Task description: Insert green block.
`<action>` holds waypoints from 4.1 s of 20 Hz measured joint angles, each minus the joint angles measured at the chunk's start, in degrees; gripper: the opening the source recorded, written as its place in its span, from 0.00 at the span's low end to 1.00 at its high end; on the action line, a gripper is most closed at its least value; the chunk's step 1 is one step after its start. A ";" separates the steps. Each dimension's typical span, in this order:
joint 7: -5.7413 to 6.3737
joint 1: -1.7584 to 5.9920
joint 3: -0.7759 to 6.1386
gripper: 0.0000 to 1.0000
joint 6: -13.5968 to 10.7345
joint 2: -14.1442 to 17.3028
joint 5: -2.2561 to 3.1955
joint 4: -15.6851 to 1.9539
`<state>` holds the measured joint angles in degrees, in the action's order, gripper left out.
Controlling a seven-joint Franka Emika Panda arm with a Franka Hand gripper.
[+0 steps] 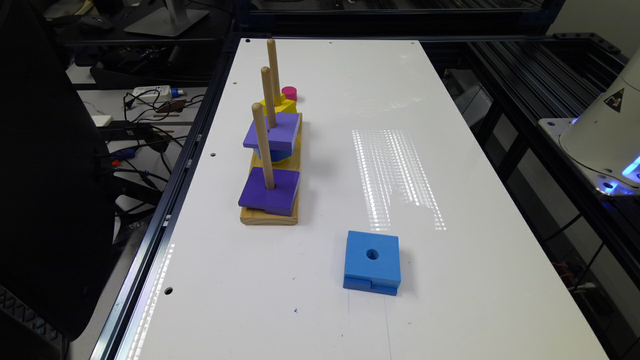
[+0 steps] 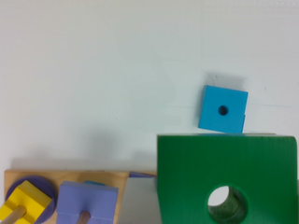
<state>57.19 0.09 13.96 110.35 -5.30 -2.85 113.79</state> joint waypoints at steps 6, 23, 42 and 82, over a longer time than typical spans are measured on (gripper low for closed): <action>0.00 0.00 0.00 0.00 0.00 -0.01 0.00 0.11; -0.07 0.25 0.00 0.00 0.59 0.43 0.00 0.46; -0.47 1.10 -0.02 0.00 7.96 7.01 1.10 0.73; -0.88 2.03 -0.17 0.00 15.50 14.98 3.18 -0.39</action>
<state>56.32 2.11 13.79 125.85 9.68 0.33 113.40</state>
